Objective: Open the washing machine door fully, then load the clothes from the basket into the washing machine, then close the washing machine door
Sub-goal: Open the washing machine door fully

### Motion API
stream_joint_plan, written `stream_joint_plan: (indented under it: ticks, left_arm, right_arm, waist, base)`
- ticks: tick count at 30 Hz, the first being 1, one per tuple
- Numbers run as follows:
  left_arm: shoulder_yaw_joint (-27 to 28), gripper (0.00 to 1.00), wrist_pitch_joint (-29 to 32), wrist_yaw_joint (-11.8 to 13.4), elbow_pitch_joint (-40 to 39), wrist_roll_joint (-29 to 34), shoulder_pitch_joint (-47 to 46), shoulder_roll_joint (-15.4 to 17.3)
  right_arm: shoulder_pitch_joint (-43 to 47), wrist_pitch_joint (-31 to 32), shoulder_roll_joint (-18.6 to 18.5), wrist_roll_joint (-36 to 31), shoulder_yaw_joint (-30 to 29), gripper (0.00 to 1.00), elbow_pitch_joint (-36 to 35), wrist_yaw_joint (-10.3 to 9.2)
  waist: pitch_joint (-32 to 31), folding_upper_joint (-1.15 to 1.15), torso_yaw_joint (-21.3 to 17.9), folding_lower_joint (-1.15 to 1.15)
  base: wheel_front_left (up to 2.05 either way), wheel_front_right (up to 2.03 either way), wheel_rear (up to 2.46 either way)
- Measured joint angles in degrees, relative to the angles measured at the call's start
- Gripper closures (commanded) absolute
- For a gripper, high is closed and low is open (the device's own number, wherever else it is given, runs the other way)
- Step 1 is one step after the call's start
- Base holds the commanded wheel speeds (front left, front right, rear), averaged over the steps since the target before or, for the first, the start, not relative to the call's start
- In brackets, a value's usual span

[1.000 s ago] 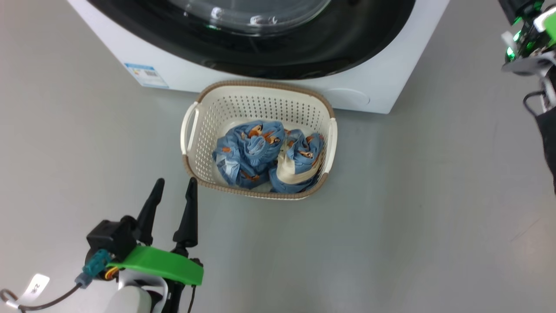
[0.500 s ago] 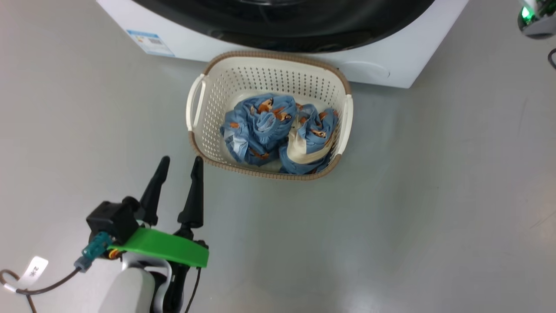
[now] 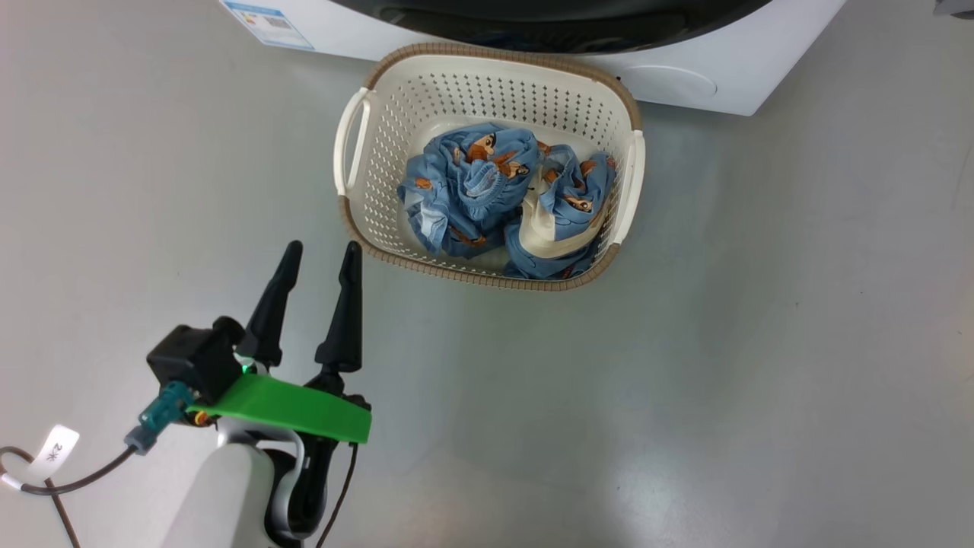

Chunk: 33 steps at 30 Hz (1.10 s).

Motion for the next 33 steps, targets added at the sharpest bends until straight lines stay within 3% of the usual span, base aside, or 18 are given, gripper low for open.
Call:
stream_joint_plan:
  ticks: [11, 33]
  left_arm:
    - [-0.11, 0.0, 0.0, 0.0, 0.3, -0.41, -0.12, -0.02]
    - [1.75, 0.0, 0.0, 0.0, 1.82, 1.69, 6.48, 0.03]
  right_arm:
    - [0.93, 2.5, 0.43, -0.41, 2.19, 1.0, -1.94, -0.02]
    - [18.27, 6.65, 4.37, -1.42, 8.1, 1.0, -9.27, -0.01]
  waist:
    - [-1.35, 0.0, -0.14, 0.0]
    - [-13.26, 0.0, -1.19, 0.0]
  base:
    - [0.0, 0.0, 0.0]
    - [0.0, 0.0, 0.0]
